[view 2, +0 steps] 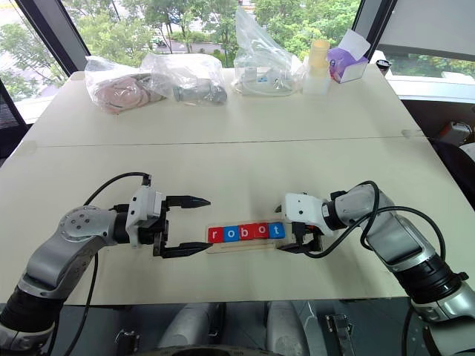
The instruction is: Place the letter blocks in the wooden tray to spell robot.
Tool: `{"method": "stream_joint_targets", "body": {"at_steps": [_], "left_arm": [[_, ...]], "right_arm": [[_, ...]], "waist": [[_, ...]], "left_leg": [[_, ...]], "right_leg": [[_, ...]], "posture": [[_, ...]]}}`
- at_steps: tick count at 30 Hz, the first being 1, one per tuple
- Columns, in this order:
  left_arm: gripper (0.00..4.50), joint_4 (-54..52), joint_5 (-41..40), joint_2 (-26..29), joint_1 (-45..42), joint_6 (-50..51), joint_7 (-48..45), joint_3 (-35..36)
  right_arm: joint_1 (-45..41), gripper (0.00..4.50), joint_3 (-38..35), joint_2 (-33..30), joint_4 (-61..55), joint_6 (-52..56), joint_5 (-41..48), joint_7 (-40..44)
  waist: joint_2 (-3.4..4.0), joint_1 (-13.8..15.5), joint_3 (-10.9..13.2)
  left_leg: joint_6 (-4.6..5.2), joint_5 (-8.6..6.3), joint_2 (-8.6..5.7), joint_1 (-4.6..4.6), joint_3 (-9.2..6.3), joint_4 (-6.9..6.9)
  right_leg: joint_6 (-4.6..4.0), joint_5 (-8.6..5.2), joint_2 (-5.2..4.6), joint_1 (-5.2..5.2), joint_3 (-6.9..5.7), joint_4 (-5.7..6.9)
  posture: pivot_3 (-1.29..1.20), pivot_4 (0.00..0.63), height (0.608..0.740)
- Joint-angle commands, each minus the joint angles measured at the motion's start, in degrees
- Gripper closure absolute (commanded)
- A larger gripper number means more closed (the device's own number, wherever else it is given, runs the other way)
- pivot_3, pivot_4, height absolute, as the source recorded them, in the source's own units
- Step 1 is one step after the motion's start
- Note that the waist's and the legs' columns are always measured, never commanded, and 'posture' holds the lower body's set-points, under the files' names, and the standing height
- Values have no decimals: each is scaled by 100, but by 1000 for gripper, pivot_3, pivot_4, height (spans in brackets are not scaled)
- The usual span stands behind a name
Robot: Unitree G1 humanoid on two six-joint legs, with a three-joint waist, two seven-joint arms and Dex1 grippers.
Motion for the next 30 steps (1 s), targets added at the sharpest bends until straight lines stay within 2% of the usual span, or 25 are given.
{"method": "stream_joint_targets", "body": {"at_steps": [1,19,26,30], "left_arm": [[0,-195,-100,41,-45,-11,3,114],[0,-129,-105,43,-107,-16,-44,87],[0,-196,-213,149,-33,145,-44,176],[0,-238,-331,391,42,435,-72,273]], "right_arm": [[-129,38,-314,-56,-142,73,155,-40],[-193,38,-382,109,182,-149,54,-292],[234,38,-802,-432,-509,467,606,67],[573,38,-1269,-762,-877,885,991,105]], "waist": [[0,-1,0],[0,-2,0],[0,7,0],[0,7,0]], "left_leg": [[0,0,0,0,0,0],[0,0,0,0,0,0],[0,0,0,-1,-1,0],[0,0,0,-1,-1,-1]], "right_leg": [[0,0,0,0,0,0],[0,0,1,0,0,0],[0,0,-1,0,0,0],[-10,-6,-2,0,0,0]], "posture": [[0,150,740],[0,150,740],[0,150,740],[0,150,740]]}}
